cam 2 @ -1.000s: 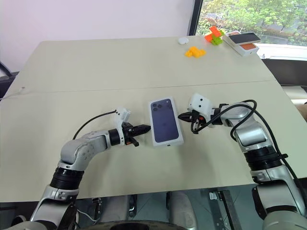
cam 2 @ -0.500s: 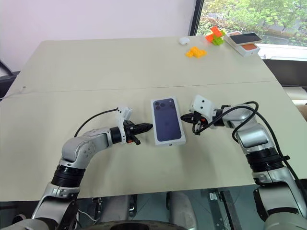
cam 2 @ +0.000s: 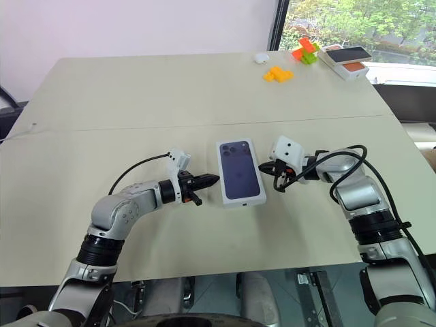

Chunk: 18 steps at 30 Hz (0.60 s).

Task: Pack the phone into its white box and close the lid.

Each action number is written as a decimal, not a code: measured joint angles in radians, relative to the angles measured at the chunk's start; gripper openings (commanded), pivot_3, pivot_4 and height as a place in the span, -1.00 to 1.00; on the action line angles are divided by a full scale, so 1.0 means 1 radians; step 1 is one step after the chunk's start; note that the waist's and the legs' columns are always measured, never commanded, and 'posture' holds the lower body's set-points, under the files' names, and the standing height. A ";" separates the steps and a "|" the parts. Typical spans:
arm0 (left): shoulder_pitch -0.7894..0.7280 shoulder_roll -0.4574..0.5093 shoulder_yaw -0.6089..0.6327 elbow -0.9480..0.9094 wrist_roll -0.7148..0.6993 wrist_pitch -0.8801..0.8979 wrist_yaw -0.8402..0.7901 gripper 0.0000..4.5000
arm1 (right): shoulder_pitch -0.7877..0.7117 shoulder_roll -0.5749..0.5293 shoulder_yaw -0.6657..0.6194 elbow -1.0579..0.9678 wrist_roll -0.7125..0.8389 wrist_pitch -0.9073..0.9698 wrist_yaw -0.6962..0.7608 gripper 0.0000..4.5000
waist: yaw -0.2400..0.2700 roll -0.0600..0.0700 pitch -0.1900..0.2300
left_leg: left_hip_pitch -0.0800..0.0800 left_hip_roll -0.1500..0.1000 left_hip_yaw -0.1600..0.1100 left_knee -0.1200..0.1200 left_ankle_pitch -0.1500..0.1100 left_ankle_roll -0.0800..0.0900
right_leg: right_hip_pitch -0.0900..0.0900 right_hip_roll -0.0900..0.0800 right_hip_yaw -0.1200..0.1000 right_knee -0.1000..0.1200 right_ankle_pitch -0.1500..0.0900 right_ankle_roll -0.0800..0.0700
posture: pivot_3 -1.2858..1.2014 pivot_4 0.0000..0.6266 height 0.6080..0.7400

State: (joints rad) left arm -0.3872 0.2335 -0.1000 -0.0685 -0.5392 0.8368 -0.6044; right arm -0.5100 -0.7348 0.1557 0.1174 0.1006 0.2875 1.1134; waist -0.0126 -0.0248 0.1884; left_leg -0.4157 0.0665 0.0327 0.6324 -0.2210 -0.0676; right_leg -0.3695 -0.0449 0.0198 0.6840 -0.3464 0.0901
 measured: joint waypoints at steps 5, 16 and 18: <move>0.000 0.000 -0.001 0.009 0.008 -0.003 -0.003 -1.00 | 0.032 0.000 0.004 -0.002 -0.009 -0.021 -0.001 -0.99 | 0.000 0.000 0.000 | 0.000 0.000 0.000 0.000 0.000 0.000 | 0.000 0.000 0.000 0.000 0.000 0.000 | 0.03 -0.52 1.00; 0.009 0.009 0.002 0.007 0.008 -0.013 -0.003 -1.00 | 0.030 0.004 0.013 -0.004 -0.021 -0.028 -0.006 -0.99 | -0.001 0.000 0.000 | 0.000 0.000 0.000 0.000 0.000 0.000 | 0.000 0.000 0.000 0.000 0.000 0.000 | 0.03 -0.52 1.00; 0.012 0.023 0.003 0.005 0.004 -0.008 -0.005 -1.00 | 0.018 0.001 0.013 -0.004 -0.019 -0.028 0.003 -0.99 | -0.003 0.000 0.000 | 0.000 0.000 0.000 0.000 0.000 0.000 | -0.001 0.000 0.000 0.000 0.000 0.000 | 0.03 -0.52 1.00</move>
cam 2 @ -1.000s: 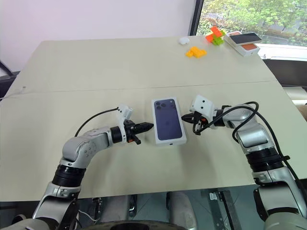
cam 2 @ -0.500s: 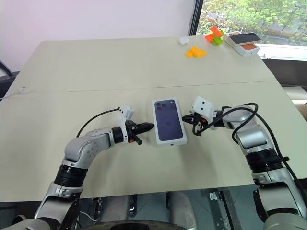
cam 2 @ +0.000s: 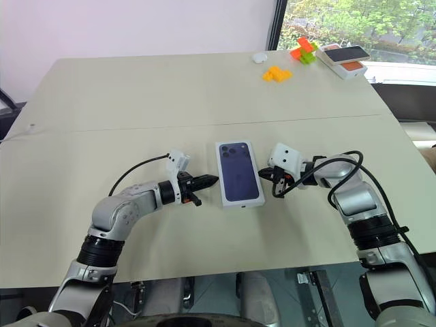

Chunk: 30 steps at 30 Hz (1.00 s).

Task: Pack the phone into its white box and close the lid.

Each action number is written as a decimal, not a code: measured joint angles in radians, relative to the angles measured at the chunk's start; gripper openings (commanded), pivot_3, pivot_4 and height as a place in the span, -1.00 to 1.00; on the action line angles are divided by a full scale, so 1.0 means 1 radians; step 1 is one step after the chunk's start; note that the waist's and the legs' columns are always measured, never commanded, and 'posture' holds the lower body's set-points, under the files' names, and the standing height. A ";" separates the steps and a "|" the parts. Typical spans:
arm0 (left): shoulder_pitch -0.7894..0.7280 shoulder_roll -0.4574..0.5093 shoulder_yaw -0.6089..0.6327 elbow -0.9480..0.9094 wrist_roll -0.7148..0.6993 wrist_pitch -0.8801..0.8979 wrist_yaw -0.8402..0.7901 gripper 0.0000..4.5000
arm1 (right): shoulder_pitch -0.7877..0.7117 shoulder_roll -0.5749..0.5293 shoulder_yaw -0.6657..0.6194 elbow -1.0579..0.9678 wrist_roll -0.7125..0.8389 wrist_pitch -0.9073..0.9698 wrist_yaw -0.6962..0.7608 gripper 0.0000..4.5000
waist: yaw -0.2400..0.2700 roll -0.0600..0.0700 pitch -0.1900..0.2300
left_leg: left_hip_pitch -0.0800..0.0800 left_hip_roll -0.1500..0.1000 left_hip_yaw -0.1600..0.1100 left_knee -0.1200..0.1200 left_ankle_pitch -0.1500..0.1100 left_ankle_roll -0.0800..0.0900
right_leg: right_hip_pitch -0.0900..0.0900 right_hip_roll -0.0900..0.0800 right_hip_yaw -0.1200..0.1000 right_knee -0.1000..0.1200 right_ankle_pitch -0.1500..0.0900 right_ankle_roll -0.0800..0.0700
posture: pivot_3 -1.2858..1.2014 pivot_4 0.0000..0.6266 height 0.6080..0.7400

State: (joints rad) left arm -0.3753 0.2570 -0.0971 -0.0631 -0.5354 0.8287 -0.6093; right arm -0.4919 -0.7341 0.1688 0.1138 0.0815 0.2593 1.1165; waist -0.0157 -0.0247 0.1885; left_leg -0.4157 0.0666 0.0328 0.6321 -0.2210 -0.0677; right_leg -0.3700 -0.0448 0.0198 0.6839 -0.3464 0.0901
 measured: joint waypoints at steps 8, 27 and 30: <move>-0.064 0.013 0.078 -0.040 -0.045 0.045 0.010 -1.00 | -0.100 -0.004 -0.027 0.029 0.019 0.035 0.003 -0.99 | 0.006 0.000 0.000 | 0.000 0.000 0.000 0.000 0.000 0.000 | 0.001 0.000 0.000 0.000 0.000 0.000 | 0.03 -0.52 1.00; -0.123 -0.102 -0.057 0.108 0.098 -0.101 0.028 -1.00 | 0.019 0.119 0.012 -0.107 0.031 0.108 -0.145 -0.99 | 0.002 0.001 0.000 | 0.008 0.000 0.000 -0.001 0.000 0.000 | 0.010 0.000 0.000 -0.002 0.000 0.000 | 0.03 -0.52 1.00; -0.122 -0.098 -0.043 0.100 0.087 -0.092 0.026 -1.00 | 0.011 0.126 0.010 -0.105 0.045 0.123 -0.147 -0.99 | -0.001 0.001 0.000 | 0.008 0.000 0.000 -0.001 0.000 0.000 | 0.009 0.000 0.000 -0.002 0.000 0.000 | 0.03 -0.52 1.00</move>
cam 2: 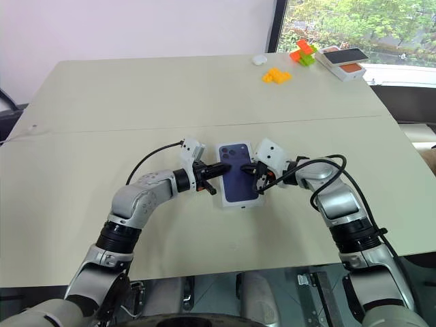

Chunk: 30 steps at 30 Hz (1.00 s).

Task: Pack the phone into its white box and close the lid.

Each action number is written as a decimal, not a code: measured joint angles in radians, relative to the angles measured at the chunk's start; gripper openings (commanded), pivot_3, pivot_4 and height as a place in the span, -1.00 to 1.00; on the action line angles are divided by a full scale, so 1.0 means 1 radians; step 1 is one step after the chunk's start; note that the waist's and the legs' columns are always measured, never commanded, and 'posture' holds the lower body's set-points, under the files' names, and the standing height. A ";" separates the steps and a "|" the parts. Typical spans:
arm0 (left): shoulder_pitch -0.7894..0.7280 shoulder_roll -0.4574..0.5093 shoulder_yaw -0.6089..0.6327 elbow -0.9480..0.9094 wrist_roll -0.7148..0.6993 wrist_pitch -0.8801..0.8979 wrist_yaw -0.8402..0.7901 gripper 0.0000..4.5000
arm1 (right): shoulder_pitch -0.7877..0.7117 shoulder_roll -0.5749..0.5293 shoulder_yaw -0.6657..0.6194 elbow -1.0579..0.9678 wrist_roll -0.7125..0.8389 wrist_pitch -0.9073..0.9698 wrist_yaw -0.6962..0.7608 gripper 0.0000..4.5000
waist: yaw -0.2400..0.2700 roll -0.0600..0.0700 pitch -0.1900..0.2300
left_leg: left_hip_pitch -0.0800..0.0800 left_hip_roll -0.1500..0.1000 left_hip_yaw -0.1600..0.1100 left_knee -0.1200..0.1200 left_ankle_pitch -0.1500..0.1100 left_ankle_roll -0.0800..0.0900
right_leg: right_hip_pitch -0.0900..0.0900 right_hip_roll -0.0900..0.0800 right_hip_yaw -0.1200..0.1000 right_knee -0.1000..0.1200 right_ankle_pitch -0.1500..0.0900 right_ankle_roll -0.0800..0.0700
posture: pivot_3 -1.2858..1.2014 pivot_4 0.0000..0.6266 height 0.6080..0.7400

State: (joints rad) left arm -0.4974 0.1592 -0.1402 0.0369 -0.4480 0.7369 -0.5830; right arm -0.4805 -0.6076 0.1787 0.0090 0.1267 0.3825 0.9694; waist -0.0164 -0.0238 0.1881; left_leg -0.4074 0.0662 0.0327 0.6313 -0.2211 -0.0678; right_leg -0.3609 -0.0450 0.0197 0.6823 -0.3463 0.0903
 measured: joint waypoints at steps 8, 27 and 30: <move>0.050 0.237 0.125 -0.184 -0.058 0.108 -0.042 -1.00 | -0.058 -0.015 -0.089 0.021 0.090 0.049 0.032 -0.99 | -0.002 0.000 0.001 | -0.002 0.001 0.000 -0.004 0.000 0.000 | -0.004 0.000 0.001 -0.001 0.000 0.000 | 0.03 -0.52 1.00; 0.392 0.544 0.404 -0.298 -0.147 -0.050 -0.257 0.98 | -0.050 -0.100 -0.172 0.177 0.141 -0.215 0.203 0.98 | -0.002 0.001 0.002 | -0.002 0.001 0.003 -0.003 -0.001 0.001 | -0.005 -0.001 0.002 -0.002 0.000 -0.001 | 0.03 -0.52 1.00; 0.426 0.576 0.452 -0.262 -0.144 -0.075 -0.276 0.98 | -0.061 -0.126 -0.192 0.204 0.143 -0.223 0.218 0.98 | -0.002 0.001 0.002 | -0.002 0.001 0.004 -0.004 -0.001 0.001 | -0.006 -0.001 0.002 -0.002 0.000 -0.001 | 0.03 -0.52 1.00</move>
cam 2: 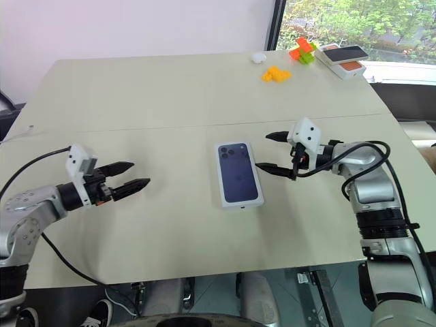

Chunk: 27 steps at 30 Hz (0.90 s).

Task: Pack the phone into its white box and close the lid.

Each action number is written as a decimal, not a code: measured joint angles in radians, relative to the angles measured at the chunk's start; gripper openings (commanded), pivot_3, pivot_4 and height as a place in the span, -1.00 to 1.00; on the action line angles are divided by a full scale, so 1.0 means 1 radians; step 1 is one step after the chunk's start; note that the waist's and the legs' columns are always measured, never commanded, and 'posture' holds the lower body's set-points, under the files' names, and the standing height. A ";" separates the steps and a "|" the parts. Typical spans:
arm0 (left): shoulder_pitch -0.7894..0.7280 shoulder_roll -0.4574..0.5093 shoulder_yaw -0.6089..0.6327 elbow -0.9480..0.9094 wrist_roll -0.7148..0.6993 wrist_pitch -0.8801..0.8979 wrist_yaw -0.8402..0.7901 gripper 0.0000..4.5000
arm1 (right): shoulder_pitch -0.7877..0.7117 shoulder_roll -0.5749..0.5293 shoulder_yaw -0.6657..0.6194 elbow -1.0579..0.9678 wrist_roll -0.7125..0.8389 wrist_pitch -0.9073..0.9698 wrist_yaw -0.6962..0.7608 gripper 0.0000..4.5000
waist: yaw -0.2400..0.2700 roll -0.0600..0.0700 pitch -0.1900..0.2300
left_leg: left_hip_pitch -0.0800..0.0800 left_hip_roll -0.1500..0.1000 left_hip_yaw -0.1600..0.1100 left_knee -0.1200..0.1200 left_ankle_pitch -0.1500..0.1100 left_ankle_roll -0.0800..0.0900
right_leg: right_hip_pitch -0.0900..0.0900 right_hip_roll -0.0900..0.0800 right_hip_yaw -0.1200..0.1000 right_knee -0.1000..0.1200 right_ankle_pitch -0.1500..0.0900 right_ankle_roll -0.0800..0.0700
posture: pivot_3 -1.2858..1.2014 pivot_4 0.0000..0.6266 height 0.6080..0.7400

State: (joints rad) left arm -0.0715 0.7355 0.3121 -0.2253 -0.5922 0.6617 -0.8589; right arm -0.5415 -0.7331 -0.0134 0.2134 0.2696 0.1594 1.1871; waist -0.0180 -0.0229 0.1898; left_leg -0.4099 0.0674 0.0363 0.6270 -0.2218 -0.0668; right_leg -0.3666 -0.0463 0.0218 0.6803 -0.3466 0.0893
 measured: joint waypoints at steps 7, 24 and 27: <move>0.115 0.063 0.090 0.025 0.016 -0.059 -0.031 0.98 | 0.019 -0.052 -0.029 0.033 0.018 -0.037 0.042 0.98 | 0.001 0.000 0.000 | 0.000 0.001 0.004 -0.002 0.000 0.001 | -0.003 -0.001 0.003 0.000 0.000 0.000 | 0.03 -0.52 1.00; 0.137 0.069 0.134 0.010 0.052 -0.167 -0.024 0.98 | 0.126 -0.107 -0.092 -0.003 0.051 -0.061 0.069 0.98 | -0.002 0.000 0.000 | 0.000 0.001 0.007 -0.002 -0.001 0.001 | -0.004 -0.001 0.004 0.000 0.000 0.000 | 0.03 -0.52 1.00; 0.138 0.069 0.134 0.010 0.052 -0.163 -0.024 0.98 | 0.126 -0.107 -0.092 -0.012 0.051 -0.057 0.068 0.98 | -0.001 0.000 0.000 | 0.000 0.001 0.007 -0.002 -0.001 0.001 | -0.004 -0.001 0.004 0.000 0.000 0.000 | 0.03 -0.52 1.00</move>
State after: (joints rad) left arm 0.0662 0.8047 0.4463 -0.2155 -0.5406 0.4983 -0.8833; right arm -0.4152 -0.8401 -0.1055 0.2010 0.3206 0.1019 1.2548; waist -0.0194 -0.0230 0.1900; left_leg -0.4099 0.0684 0.0430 0.6249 -0.2225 -0.0656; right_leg -0.3704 -0.0473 0.0258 0.6804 -0.3465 0.0891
